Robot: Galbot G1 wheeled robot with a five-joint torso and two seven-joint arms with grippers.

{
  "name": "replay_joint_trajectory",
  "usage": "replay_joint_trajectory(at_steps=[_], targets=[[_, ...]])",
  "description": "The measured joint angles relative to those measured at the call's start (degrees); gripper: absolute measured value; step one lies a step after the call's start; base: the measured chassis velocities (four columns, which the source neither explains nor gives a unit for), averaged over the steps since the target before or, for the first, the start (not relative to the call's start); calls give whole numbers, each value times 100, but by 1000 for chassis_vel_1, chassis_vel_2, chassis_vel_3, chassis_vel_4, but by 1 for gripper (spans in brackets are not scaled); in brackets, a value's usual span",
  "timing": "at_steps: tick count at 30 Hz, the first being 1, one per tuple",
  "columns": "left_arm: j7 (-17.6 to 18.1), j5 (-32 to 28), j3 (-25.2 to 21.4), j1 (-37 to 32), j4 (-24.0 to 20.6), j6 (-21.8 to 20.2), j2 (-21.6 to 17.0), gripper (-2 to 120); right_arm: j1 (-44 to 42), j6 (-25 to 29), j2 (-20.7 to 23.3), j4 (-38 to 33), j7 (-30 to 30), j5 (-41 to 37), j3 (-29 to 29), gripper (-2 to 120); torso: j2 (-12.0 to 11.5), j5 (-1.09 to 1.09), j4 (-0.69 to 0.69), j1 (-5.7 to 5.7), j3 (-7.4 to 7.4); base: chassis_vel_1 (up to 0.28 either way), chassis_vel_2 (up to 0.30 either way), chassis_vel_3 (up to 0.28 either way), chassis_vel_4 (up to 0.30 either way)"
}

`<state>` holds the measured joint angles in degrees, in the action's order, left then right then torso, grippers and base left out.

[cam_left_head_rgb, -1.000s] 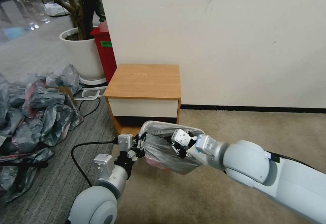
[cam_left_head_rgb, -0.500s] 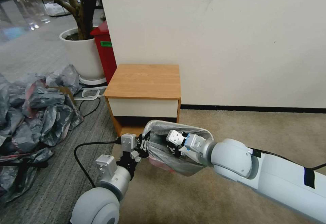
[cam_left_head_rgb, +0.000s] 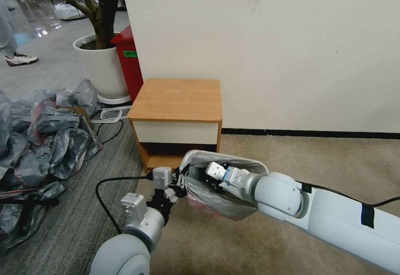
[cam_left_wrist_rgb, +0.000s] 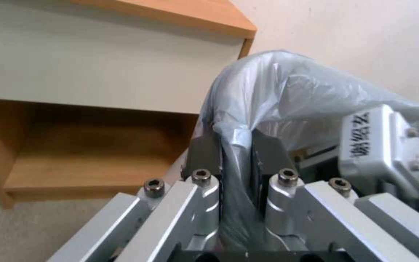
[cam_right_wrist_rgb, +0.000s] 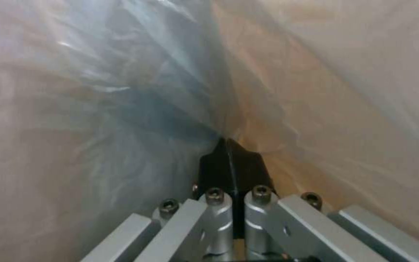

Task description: Pick up the garbage bag from the table and place it over the trash can.

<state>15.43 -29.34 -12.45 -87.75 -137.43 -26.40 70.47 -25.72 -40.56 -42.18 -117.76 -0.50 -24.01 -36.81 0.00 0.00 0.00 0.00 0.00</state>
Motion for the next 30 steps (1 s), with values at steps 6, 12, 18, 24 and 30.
replay_joint_trajectory(at_steps=[6, 12, 18, 24, 30], targets=[[-9, 44, 86, 2, -7, 0, 36, 9, 249, 0, -14, 149, -14, -5, -257, 0, 0, 0, 0, 0, 0, 0, 0, 0, 0], [-11, 41, 113, 19, -12, 0, 72, 9, 374, 0, -63, 287, -36, -40, -420, 0, 0, 0, 0, 0, 0, 0, 0, 0, 0], [-11, 13, 112, 19, -27, -1, 100, 9, 464, 1, -125, 386, -144, -169, -585, 0, 0, 0, 0, 0, 0, 0, 0, 0, 0], [-11, -30, 127, 14, -36, -6, 144, 9, 469, 1, -150, 430, -166, -219, -648, 0, 0, 0, 0, 0, 0, 0, 0, 0, 0], [-10, -69, 136, 8, -41, -10, 157, 9, 448, 1, -170, 496, -169, -219, -648, 0, 0, 0, 0, 0, 0, 0, 0, 0, 0]])
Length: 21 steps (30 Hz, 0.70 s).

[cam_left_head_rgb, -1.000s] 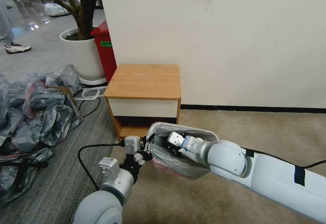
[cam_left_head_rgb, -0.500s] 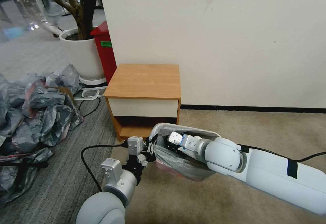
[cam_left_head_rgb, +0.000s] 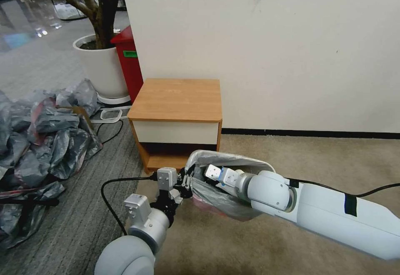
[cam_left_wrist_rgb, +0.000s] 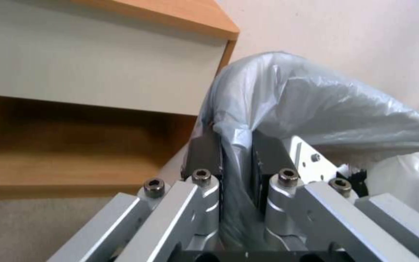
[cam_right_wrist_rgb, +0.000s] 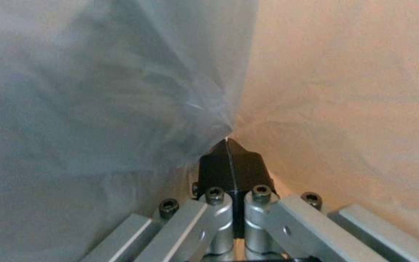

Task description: Pick up the garbage bag from the table and place it over the trash can.

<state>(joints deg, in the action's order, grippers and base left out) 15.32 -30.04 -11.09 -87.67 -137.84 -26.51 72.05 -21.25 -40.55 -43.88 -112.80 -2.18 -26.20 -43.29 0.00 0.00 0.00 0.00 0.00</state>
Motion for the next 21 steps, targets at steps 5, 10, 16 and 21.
replay_joint_trajectory(at_steps=[5, 10, 16, 21], targets=[[13, -83, -99, -10, 54, -1, 20, 9, -16, 2, 48, -114, -13, -141, 88, 0, 0, 0, 0, 0, 0, 0, 0, 0, 0], [33, -173, -213, 5, 191, 6, 66, 9, -36, 3, 145, -285, -34, -349, 178, 0, 0, 0, 0, 0, 0, 0, 0, 0, 0], [49, -380, -290, 93, 484, 20, 136, 9, -168, 7, 251, -400, -41, -499, 338, 0, 0, 0, 0, 0, 0, 0, 0, 0, 0], [80, -446, -296, 138, 643, 22, 180, 9, -231, 11, 297, -514, -44, -731, 433, 0, 0, 0, 0, 0, 0, 0, 0, 0, 0]])
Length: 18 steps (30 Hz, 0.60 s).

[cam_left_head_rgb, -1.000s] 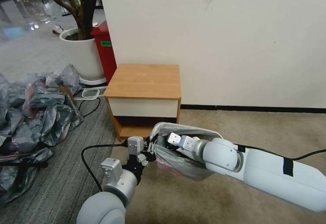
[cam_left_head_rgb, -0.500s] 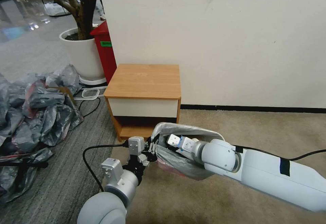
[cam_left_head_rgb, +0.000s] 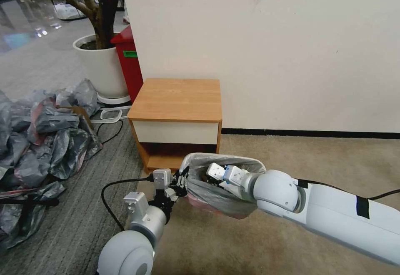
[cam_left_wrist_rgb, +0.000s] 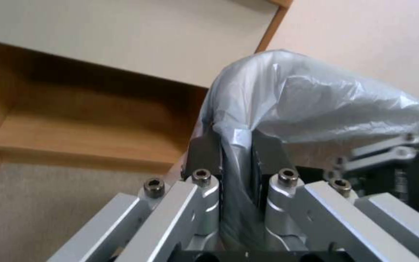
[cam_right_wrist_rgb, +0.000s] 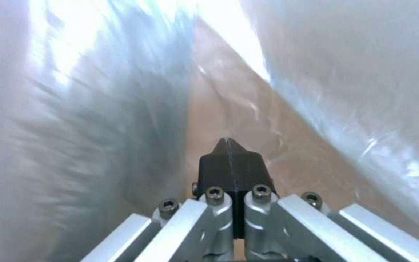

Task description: Pick up the garbage bag from the table and place it over the trash can.

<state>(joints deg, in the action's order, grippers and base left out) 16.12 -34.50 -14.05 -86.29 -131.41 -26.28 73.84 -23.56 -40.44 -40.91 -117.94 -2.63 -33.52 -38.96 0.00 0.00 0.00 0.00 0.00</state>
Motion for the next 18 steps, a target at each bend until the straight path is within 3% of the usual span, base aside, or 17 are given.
replay_joint_trajectory(at_steps=[11, 16, 18], targets=[[91, -217, -1, 7, 237, 13, 70, 9, -243, 9, 92, -226, -100, -370, 399, 0, 1, -1, 1, 0, 0, 0, 0, 0, 0], [242, -557, -68, 15, 371, 16, 114, 9, -694, 68, 235, -463, -98, -391, 874, 0, 1, -1, 1, 0, 0, 0, 0, 0, 0], [278, -652, -131, -11, 423, 17, 128, 9, -1158, 229, 302, -644, -99, -405, 1400, 0, 1, -1, 1, 0, 0, 0, 0, 0, 0]])
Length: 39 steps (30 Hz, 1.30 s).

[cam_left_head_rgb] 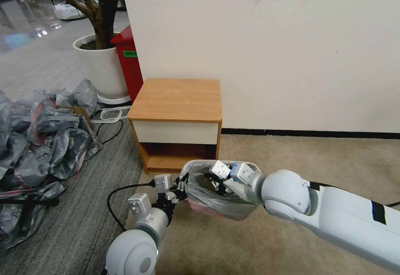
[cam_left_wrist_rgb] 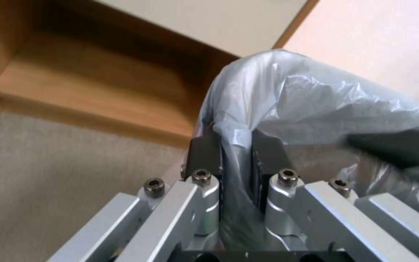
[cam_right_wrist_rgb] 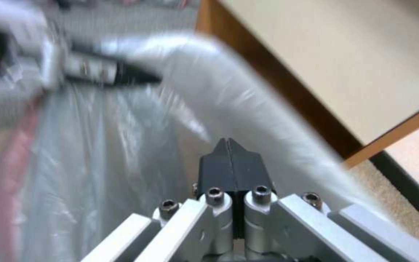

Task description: Pick up the garbage bag from the table and place it over the trash can.

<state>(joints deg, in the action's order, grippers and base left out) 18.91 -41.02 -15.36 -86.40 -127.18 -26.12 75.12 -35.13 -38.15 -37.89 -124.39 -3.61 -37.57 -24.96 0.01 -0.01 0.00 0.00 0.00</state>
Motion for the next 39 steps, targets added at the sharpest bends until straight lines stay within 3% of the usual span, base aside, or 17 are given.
replay_joint_trajectory(at_steps=[3, 5, 8, 11, 13, 17, 21, 23, 27, 29, 34, 39], targets=[[22, -87, -56, -50, 24, 1, 10, 9, -507, 245, 47, -173, -74, 4, 512, 0, 0, 1, -1, 0, 0, 0, 0, 0, 0], [34, -176, -143, -146, 52, 3, 39, 9, -1199, 785, 12, -336, -524, 122, 964, 0, 0, 1, -1, 0, 0, 0, 0, 0, 0], [43, -277, -215, -253, 74, 12, 70, 9, -1869, 1090, -183, -470, -1036, 306, 1350, 0, 0, 1, 1, 0, 0, 0, 0, 0, 0], [81, -507, -344, -472, 72, 17, 138, 9, -3172, 1423, -817, -640, -1343, 978, 2304, 15, 0, 1, 0, 0, -1, 0, 0, 0, 0], [84, -535, -368, -506, 67, 17, 144, 9, -3362, 1489, -932, -663, -1345, 1106, 2450, 19, 0, 0, -1, 0, -1, 0, 0, 0, 0], [88, -573, -481, -742, 25, 14, 163, 9, -4509, 2007, -1858, -782, -1344, 1946, 3315, 37, 0, 1, -1, 0, -1, 0, 0, 0, 0], [88, -573, -514, -846, 9, -14, 161, 9, -4973, 2270, -2344, -862, -1338, 2369, 3628, 44, 0, 1, -1, 0, -1, 0, 0, 0, 0], [81, -495, -521, -974, -25, -102, 158, 9, -5514, 2712, -2984, -945, -1293, 3031, 3916, 60, 0, 2, 0, 0, -1, 0, 0, 0, 0], [-41, -297, -537, -1052, -31, -164, 141, 9, -5914, 3102, -3371, -996, -1234, 3350, 4153, 73, 0, 2, 0, 0, -1, 0, 0, 0, 0], [-73, -275, -546, -1063, -31, -195, 133, 9, -6000, 3177, -3433, -1004, -1229, 3374, 4212, 76, 0, 2, 0, 0, -1, 0, 0, 0, 0], [-360, -63, -608, -1161, 98, -368, 55, 9, -6638, 3736, -3551, -942, -1202, 3407, 4662, 100, 0, 0, 0, 0, 0, 0, 0, 0, 0], [-394, 39, -612, -1159, 232, -356, 59, 9, -6887, 3947, -3556, -872, -1196, 3388, 4749, 100, 0, 0, 0, 0, -1, 0, 0, 0, 0]])
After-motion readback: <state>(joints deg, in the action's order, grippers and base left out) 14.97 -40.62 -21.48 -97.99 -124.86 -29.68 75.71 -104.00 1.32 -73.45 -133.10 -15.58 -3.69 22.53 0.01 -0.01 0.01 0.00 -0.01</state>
